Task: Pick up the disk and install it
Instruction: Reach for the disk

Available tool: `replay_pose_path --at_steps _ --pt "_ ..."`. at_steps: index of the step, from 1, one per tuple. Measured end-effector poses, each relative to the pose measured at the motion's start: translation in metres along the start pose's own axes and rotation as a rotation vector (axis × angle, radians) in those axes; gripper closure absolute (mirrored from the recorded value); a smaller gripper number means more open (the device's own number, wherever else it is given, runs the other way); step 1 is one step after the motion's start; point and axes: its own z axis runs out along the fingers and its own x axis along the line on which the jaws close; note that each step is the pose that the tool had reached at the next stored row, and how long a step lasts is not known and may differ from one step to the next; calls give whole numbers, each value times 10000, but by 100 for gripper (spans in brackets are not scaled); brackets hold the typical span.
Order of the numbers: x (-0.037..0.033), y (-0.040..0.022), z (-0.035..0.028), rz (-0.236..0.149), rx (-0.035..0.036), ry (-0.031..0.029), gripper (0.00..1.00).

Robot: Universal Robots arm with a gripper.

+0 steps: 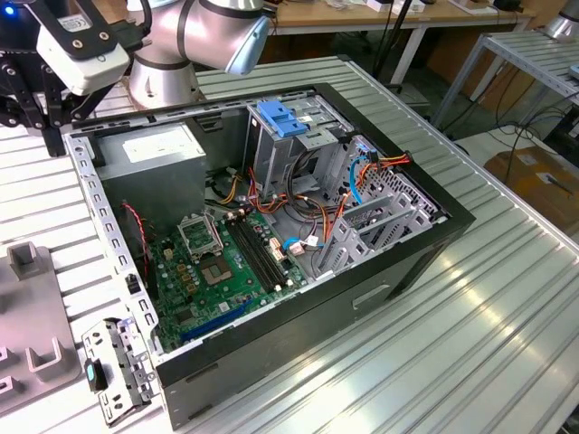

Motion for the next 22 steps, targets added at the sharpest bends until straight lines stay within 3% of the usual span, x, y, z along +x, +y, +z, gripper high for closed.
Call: replay_pose_path --at_steps 22 --pt "141 -11 11 7 12 172 89"
